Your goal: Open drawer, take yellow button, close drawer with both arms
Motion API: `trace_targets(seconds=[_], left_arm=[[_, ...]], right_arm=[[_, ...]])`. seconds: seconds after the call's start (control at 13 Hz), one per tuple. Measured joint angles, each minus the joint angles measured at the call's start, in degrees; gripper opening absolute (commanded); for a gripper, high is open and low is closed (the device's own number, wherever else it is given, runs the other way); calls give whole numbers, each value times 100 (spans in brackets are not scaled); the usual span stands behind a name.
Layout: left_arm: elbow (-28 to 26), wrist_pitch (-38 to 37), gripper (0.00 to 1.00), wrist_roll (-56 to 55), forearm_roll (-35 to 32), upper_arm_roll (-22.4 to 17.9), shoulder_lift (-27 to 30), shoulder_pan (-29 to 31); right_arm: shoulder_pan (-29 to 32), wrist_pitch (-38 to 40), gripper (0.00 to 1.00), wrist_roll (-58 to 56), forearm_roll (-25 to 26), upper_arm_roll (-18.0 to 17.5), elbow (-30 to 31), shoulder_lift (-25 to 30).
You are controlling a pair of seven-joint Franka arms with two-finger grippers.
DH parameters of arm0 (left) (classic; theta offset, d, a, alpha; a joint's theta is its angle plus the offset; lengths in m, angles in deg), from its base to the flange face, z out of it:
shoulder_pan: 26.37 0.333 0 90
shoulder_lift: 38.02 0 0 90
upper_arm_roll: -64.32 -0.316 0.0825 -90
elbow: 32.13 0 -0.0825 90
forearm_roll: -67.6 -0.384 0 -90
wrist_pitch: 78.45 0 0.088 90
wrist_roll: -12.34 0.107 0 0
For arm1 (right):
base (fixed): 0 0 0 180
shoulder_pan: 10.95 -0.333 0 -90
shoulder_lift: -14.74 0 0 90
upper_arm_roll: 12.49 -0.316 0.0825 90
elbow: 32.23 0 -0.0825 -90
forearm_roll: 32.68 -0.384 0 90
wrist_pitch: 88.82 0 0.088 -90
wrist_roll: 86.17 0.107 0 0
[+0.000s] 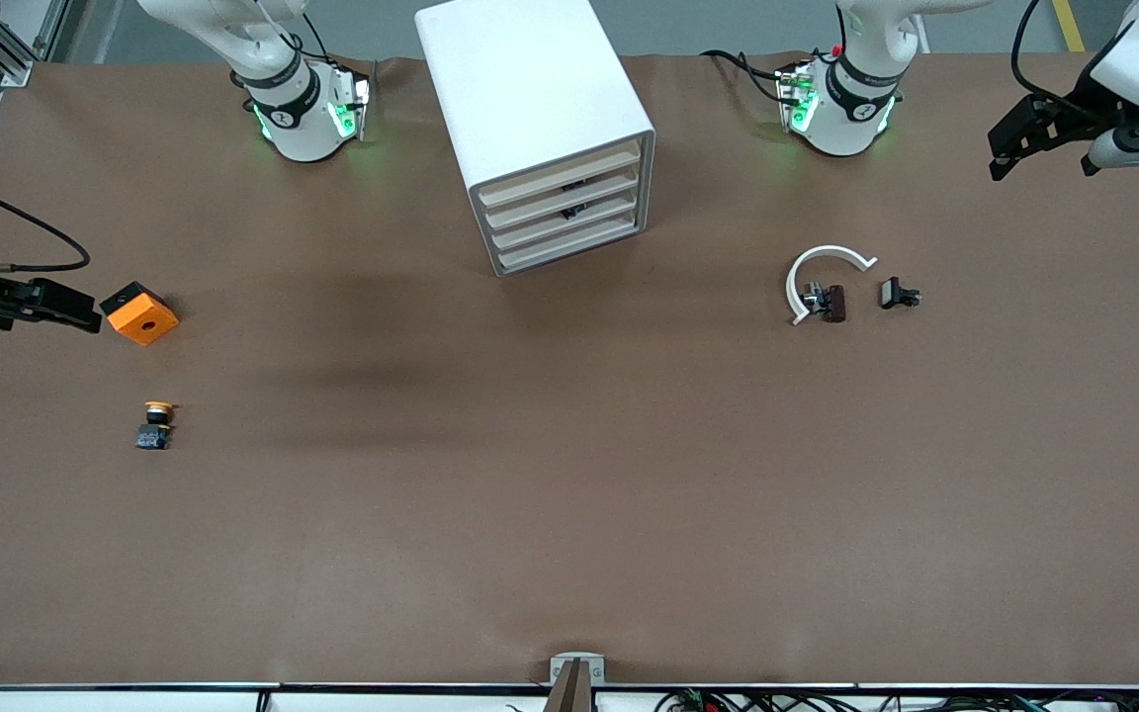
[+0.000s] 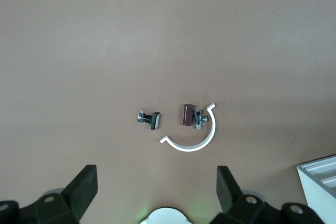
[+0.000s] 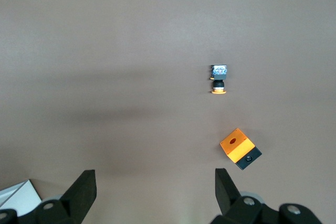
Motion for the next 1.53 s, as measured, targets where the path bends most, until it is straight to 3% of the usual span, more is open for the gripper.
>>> trace_targets(seconds=[0.38,1.0,1.53], left_arm=[[-51,71,100,0,0,0,0,0],[-166,197,100,0,0,-1,35,7],[154,217,100,0,0,-6,-150,17]], right_arm=[[18,141,100,8,-2,1,323,560],[19,-525,100,13,-3,1,1968,1781],[23,-549,100,26,-3,10,2095,2125]])
